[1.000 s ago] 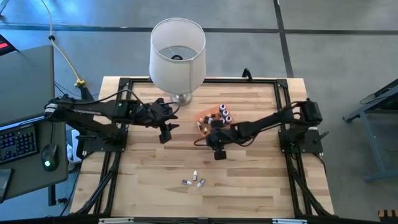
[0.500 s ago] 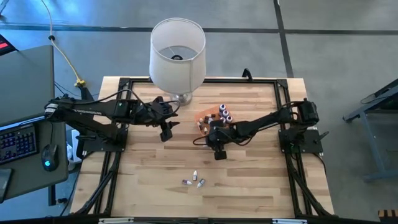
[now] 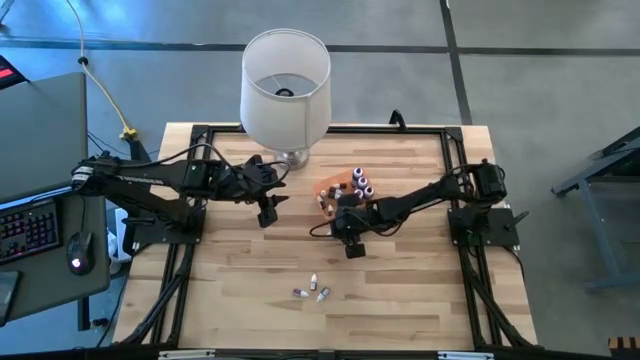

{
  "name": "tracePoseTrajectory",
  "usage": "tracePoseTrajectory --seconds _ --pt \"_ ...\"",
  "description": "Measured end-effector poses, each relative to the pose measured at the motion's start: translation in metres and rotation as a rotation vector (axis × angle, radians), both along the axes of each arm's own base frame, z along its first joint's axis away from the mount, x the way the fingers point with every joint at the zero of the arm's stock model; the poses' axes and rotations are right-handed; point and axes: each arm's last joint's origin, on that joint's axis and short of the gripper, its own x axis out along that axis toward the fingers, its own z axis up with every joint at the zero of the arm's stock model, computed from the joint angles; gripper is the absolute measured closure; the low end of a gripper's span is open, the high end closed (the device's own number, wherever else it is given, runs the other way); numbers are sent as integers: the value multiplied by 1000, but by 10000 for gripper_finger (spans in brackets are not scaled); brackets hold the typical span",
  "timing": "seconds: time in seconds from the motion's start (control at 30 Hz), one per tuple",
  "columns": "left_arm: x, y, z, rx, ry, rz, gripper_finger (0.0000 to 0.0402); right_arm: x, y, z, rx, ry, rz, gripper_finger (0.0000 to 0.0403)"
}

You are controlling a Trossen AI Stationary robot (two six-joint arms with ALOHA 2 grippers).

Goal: Pick & Place food coloring
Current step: Put the small black food coloring bottle into the orange bin, then put the small purple food coloring bottle into the orange bin

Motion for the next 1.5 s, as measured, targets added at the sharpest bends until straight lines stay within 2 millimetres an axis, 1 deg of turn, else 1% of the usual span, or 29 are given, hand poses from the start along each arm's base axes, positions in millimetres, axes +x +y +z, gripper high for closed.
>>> tracePoseTrajectory --seconds 0.13,0.27,0.37,0.43,0.53,0.6,0.73,0.83,0.93,1.07,1.17,1.33,1.4,1.5 --pt "0 0 0 1 2 1 236 0 0 0 -6 -6 0 285" --pt "0 0 0 1 2 1 236 1 0 0 -4 -8 4 312" --pt "0 0 0 1 2 1 236 3 0 2 10 -39 14 330" --pt "0 0 0 1 2 1 236 5 1 7 22 -72 25 336" --pt "0 0 0 1 2 1 236 5 1 24 23 -145 13 335" --pt "0 0 0 1 2 1 236 2 1 39 -5 -191 -31 330" --pt "0 0 0 1 2 1 236 -6 -3 70 -153 -303 -227 329" --pt "0 0 0 1 2 1 236 -10 -12 83 -284 -353 -380 330" --pt "1 0 -1 1 7 1 236 -11 -21 83 -338 -352 -449 330" --pt "5 0 -5 -2 25 -4 236 -10 -33 75 -246 -303 -424 328" --pt "5 -1 -4 -24 21 -30 236 -9 -39 69 -230 -275 -418 322" --pt "12 -3 -12 -59 58 -73 236 -9 -40 68 -272 -260 -410 303" --pt "11 -3 -13 -62 68 -71 236 -9 -40 67 -273 -257 -408 294" --pt "18 -4 -17 -75 75 -69 236 -9 -38 67 -272 -257 -403 284"
